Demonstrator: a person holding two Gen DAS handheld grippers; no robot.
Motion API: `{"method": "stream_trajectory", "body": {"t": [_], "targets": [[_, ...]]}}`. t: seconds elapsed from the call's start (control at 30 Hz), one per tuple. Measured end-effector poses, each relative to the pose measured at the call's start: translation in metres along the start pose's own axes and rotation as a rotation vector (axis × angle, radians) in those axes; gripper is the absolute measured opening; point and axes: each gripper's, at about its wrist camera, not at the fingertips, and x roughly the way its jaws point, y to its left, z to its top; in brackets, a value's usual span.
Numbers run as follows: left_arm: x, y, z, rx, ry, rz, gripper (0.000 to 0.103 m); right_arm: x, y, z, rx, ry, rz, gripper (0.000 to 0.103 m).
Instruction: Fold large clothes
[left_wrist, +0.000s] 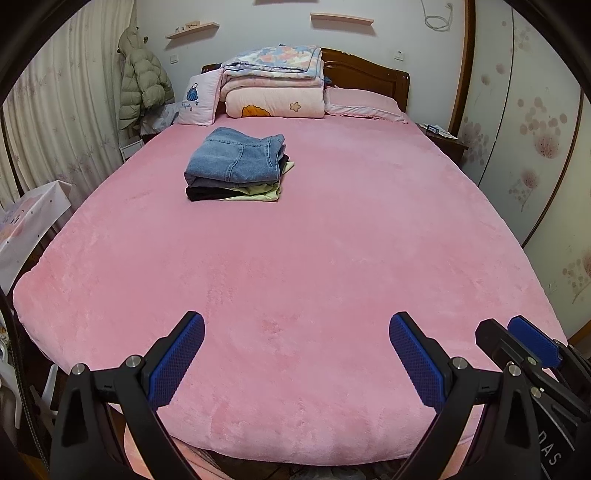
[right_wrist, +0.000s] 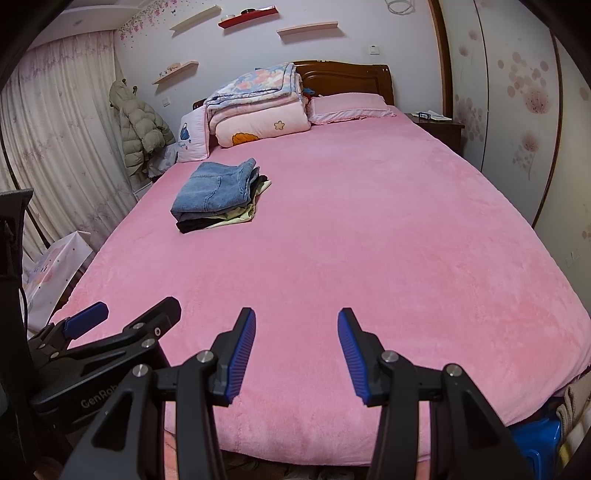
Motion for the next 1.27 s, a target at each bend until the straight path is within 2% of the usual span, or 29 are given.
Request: {"method": "stream_trajectory", "body": {"t": [0.83, 1.27], "targets": [[0.0, 0.001, -0.001, 0.004, -0.007, -0.012, 0.096, 0.002, -0.002, -0.005, 0.006, -0.005, -0.006, 0.047], [0.008, 0.004, -0.003, -0.004, 0.044, -0.015, 0.097, 0.005, 0.002, -0.01, 0.015, 0.017, -0.012, 0.047]]}}
